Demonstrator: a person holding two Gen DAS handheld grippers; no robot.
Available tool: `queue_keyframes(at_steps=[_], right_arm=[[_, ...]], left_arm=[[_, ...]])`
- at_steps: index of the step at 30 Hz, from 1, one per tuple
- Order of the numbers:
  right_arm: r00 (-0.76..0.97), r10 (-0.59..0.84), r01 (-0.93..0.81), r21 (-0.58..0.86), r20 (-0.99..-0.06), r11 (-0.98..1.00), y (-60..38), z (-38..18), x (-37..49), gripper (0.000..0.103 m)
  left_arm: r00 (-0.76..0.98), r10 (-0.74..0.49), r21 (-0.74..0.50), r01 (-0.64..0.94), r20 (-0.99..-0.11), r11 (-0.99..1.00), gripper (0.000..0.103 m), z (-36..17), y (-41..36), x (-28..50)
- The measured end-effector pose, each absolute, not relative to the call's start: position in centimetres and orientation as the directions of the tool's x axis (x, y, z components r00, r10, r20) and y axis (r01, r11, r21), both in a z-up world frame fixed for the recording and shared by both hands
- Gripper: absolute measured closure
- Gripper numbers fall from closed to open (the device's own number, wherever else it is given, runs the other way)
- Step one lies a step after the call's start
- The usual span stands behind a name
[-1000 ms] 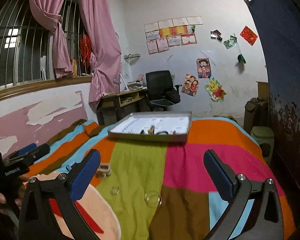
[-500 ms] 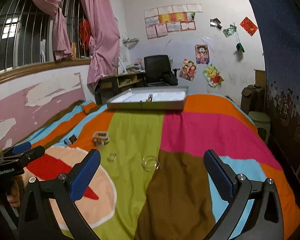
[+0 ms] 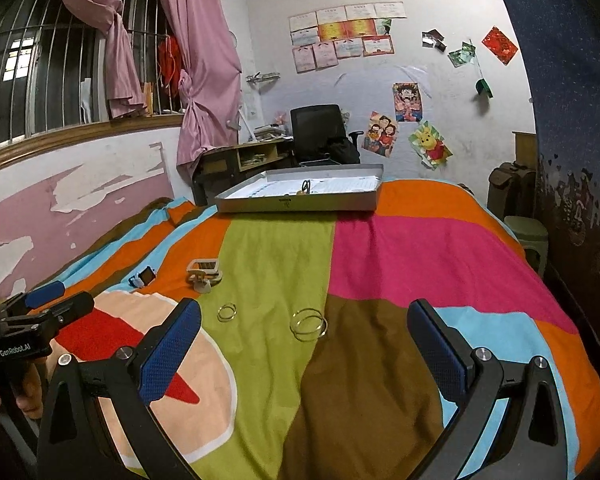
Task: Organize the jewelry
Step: 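Move both tools back over the rings and claw clip on the blanket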
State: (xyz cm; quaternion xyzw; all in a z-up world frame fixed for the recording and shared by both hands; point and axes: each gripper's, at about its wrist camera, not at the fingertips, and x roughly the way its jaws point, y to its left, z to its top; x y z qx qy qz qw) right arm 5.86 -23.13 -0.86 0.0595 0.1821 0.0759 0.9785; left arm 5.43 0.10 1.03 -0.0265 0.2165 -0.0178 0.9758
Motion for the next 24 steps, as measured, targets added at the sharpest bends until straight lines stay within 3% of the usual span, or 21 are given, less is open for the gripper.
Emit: queue_keyframes(at_steps=[16, 24], right_arm=[[0.953, 0.160, -0.137, 0.103, -0.259, 0.985, -22.6, 4.0, 12.5, 0.001], [0.952, 0.158, -0.133, 0.110, -0.263, 0.985, -22.4, 3.7, 16.5, 0.001]], left_arm=[[0.935, -0.059, -0.125, 0.016, -0.349, 0.992, 0.000, 3.4, 0.1, 12.2], [0.933, -0.066, -0.134, 0.019, -0.354, 0.991, 0.000, 2.7, -0.2, 15.7]])
